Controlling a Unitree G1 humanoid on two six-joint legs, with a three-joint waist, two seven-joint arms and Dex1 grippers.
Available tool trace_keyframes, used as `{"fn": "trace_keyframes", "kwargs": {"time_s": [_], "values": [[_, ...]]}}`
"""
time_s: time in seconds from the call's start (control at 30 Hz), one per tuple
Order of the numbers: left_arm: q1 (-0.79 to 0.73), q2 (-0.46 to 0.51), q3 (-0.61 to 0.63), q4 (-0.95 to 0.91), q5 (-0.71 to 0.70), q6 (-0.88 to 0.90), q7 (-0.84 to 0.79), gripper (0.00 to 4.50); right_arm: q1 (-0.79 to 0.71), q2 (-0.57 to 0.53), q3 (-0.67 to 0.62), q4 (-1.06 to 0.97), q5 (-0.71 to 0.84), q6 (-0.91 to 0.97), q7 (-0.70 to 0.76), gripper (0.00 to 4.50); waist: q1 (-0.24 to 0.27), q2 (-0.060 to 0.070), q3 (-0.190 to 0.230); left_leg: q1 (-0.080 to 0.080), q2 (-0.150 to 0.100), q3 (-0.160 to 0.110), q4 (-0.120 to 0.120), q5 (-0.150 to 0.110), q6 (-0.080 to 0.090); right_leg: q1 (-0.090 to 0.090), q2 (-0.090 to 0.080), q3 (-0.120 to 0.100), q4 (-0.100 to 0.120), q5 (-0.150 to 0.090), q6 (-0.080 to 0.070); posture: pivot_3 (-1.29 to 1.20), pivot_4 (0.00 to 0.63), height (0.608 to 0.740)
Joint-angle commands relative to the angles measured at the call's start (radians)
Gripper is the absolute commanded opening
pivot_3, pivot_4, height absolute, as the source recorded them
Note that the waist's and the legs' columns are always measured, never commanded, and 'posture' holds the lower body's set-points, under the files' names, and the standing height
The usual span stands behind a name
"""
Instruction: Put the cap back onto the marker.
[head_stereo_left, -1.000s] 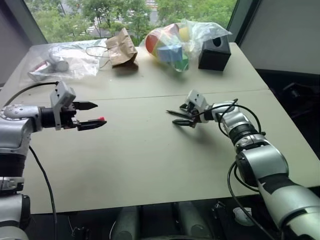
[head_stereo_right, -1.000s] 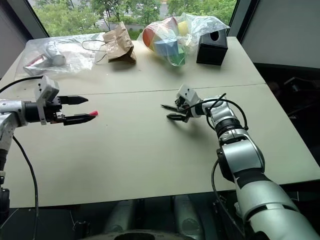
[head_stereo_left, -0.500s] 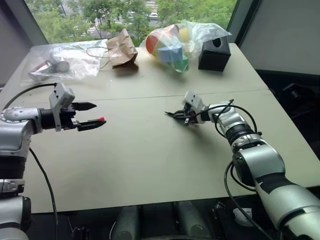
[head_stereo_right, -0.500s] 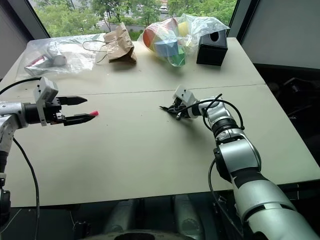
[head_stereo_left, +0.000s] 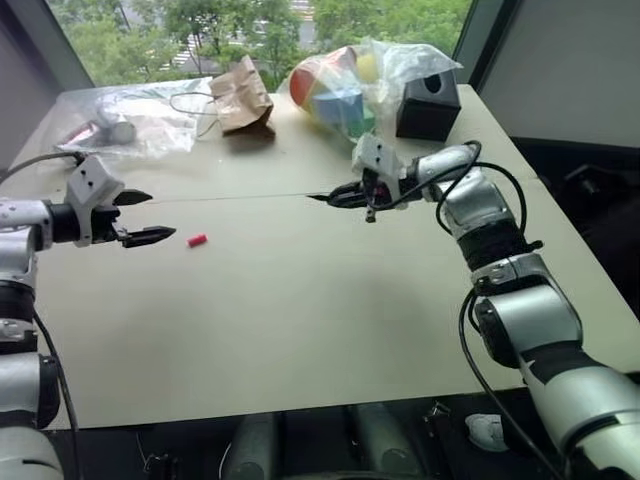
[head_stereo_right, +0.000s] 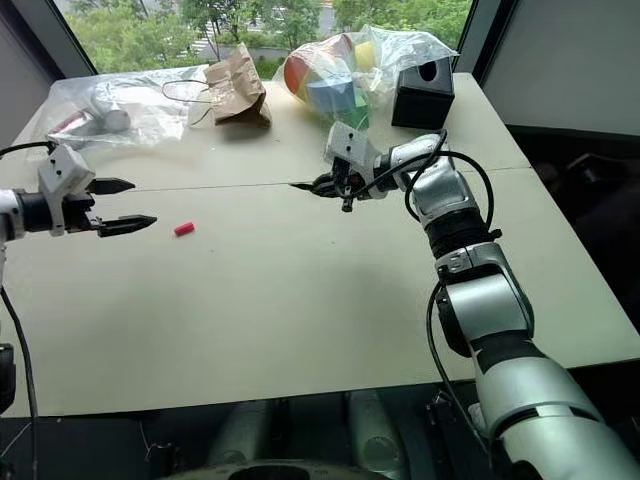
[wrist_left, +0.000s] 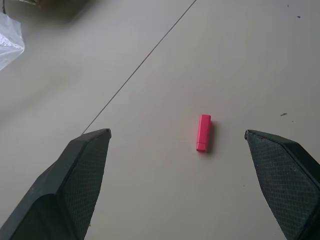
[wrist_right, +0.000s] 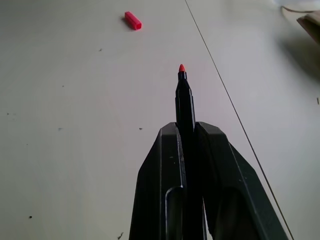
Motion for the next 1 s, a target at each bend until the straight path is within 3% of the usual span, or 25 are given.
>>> {"fn": "trace_keyframes", "kwargs": {"time_s": [0.03, 0.27, 0.47, 0.8, 0.9, 1.0], "values": [[-0.091, -0.019, 0.013, 0.142, 0.027, -0.039, 0.018, 4.50, 0.073, 0.025, 0.009, -0.280, 0.082, 0.182, -0.022, 0.05, 0.006, 0.000, 0.000, -0.002, 0.000, -0.001, 0.001, 0.000, 0.000, -0.001, 0.000, -0.001, 0.000, 0.000, 0.000, 0.00, 0.150, 0.740], [-0.135, -0.121, -0.005, 0.276, 0.080, -0.085, 0.027, 4.50, 0.154, 0.003, 0.025, -0.481, 0.137, 0.343, -0.083, 0.05, 0.025, -0.001, 0.000, -0.003, -0.001, -0.001, 0.003, 0.000, 0.000, -0.001, -0.001, -0.001, 0.000, 0.000, 0.000, 0.00, 0.150, 0.740], [-0.148, -0.210, -0.013, 0.339, 0.130, -0.117, 0.093, 4.50, 0.179, -0.028, 0.028, -0.527, 0.163, 0.385, -0.126, 0.05, 0.023, -0.001, -0.001, -0.003, -0.001, -0.002, 0.004, 0.000, 0.000, -0.001, -0.001, -0.002, 0.000, 0.000, 0.000, 0.00, 0.150, 0.740], [-0.173, -0.278, -0.014, 0.393, 0.163, -0.099, 0.178, 4.50, 0.199, -0.059, 0.023, -0.564, 0.196, 0.405, -0.189, 0.05, 0.024, -0.001, -0.001, -0.003, -0.001, -0.002, 0.004, 0.000, 0.000, -0.001, -0.001, -0.002, 0.000, 0.000, 0.000, 0.00, 0.150, 0.740], [-0.173, -0.276, -0.018, 0.400, 0.169, -0.070, 0.157, 3.61, 0.200, -0.071, 0.019, -0.568, 0.201, 0.410, -0.208, 0.00, 0.023, -0.001, -0.001, -0.003, -0.001, -0.002, 0.004, 0.000, 0.000, 0.000, 0.000, -0.002, 0.000, 0.000, 0.001, 0.00, 0.150, 0.740], [-0.172, -0.265, -0.023, 0.403, 0.175, -0.051, 0.134, 2.21, 0.200, -0.080, 0.017, -0.570, 0.208, 0.414, -0.221, 0.00, 0.023, -0.001, -0.001, -0.003, -0.001, -0.002, 0.005, 0.000, 0.000, 0.000, 0.000, -0.002, 0.000, 0.000, 0.001, 0.00, 0.150, 0.740]]}}
